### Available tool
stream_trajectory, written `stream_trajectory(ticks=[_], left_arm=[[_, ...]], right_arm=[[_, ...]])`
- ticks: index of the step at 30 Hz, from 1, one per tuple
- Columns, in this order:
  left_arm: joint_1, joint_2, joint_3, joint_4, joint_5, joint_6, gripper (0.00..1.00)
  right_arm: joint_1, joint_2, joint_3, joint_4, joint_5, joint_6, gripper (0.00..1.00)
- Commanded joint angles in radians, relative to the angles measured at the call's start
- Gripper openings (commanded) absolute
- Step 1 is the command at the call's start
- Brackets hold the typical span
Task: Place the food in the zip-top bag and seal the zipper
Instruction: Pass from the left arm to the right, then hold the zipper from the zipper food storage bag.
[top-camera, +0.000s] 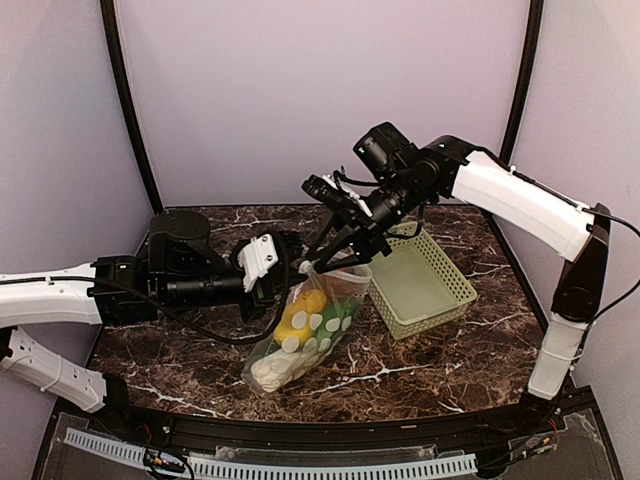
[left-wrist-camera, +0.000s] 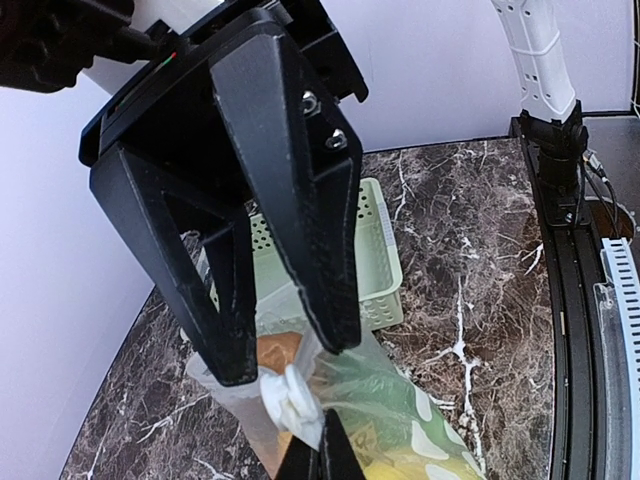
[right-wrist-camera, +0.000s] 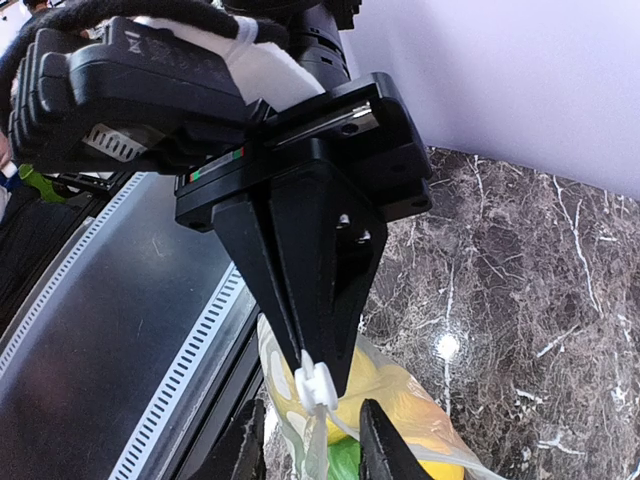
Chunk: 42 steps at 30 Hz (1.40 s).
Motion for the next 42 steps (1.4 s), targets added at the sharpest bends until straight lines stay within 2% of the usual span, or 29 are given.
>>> stream_trajectory(ticks=[1, 9, 14, 28, 30, 33, 35, 39, 42], left_arm=[[0.003, -0.044, -0.026, 0.052, -0.020, -0.018, 0.01], [0.003, -0.050, -0.037, 0.066, -0.022, -0.022, 0.01], [0.003, -0.052, -0.040, 0.066, -0.017, -0.027, 0.01], [0.003, -0.058, -0.057, 0.074, -0.059, -0.030, 0.01], [0.003, -0.056, -0.060, 0.080, -0.083, -0.043, 0.03], [0.003, -0.052, -0.063, 0.083, -0.101, -0.067, 0.13], [0.003, -0.048, -0.065, 0.082, -0.107, -0.077, 0.14], [0.003, -0.039, -0.066, 0.080, -0.122, -0.091, 0.14], [0.003, -0.031, -0.063, 0.074, -0.140, -0.093, 0.07]], right_arm=[[0.019, 0.010, 0.024, -0.009, -0.015, -0.012, 0.30], [0.040, 0.025, 0.029, 0.027, 0.027, 0.008, 0.37], [0.042, 0.042, 0.044, 0.042, 0.034, 0.019, 0.36], [0.042, 0.033, 0.039, 0.042, 0.040, 0.019, 0.04], [0.043, 0.032, 0.043, 0.049, 0.048, 0.031, 0.03], [0.047, 0.031, 0.048, 0.067, 0.071, 0.057, 0.00], [0.049, 0.031, 0.051, 0.073, 0.082, 0.062, 0.00], [0.051, 0.035, 0.053, 0.077, 0.091, 0.068, 0.00], [0.050, 0.035, 0.053, 0.078, 0.095, 0.070, 0.00]])
